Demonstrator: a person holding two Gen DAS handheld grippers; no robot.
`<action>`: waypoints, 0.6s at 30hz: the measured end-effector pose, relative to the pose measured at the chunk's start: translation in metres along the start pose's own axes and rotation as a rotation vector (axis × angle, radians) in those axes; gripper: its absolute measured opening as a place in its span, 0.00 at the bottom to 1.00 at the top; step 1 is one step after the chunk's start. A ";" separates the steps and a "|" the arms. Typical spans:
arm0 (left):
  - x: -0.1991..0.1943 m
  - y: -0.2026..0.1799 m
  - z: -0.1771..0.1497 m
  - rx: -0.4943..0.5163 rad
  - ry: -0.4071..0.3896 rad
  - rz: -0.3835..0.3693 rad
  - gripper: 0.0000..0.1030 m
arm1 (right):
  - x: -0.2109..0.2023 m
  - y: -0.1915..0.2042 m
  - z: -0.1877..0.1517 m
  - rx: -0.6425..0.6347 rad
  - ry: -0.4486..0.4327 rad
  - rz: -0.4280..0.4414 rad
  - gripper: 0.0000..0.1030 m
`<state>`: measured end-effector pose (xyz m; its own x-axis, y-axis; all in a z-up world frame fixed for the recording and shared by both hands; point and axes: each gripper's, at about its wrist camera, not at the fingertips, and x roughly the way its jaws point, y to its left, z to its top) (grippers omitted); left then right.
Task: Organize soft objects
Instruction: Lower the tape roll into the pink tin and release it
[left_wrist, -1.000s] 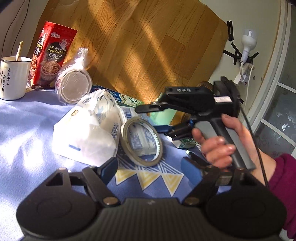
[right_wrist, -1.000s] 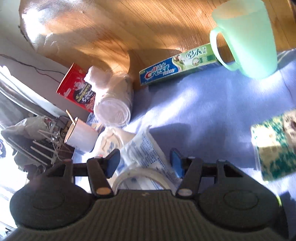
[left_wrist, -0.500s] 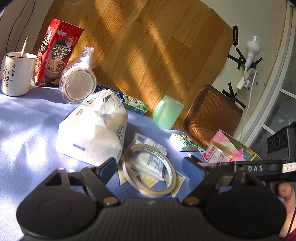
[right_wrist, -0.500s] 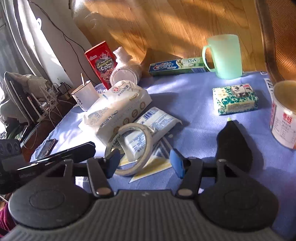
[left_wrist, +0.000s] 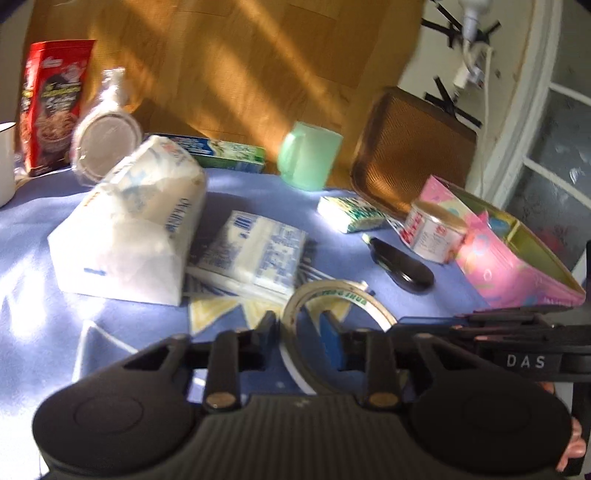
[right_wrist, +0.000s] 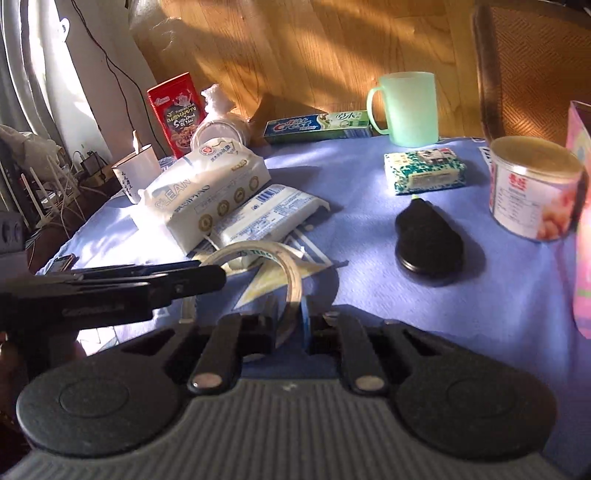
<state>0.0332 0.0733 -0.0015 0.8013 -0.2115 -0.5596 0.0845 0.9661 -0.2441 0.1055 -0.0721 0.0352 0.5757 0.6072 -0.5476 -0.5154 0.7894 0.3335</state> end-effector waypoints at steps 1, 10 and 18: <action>0.001 -0.008 -0.001 0.018 0.004 0.001 0.17 | -0.007 0.002 -0.004 -0.012 -0.028 -0.036 0.14; 0.006 -0.098 0.045 0.112 -0.056 -0.206 0.14 | -0.084 -0.037 -0.001 -0.032 -0.353 -0.312 0.11; 0.062 -0.215 0.086 0.261 -0.063 -0.355 0.15 | -0.130 -0.122 0.000 0.069 -0.500 -0.582 0.11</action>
<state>0.1155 -0.1348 0.0845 0.7291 -0.5357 -0.4259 0.5016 0.8417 -0.1999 0.0937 -0.2471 0.0652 0.9687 0.0482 -0.2434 -0.0104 0.9880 0.1541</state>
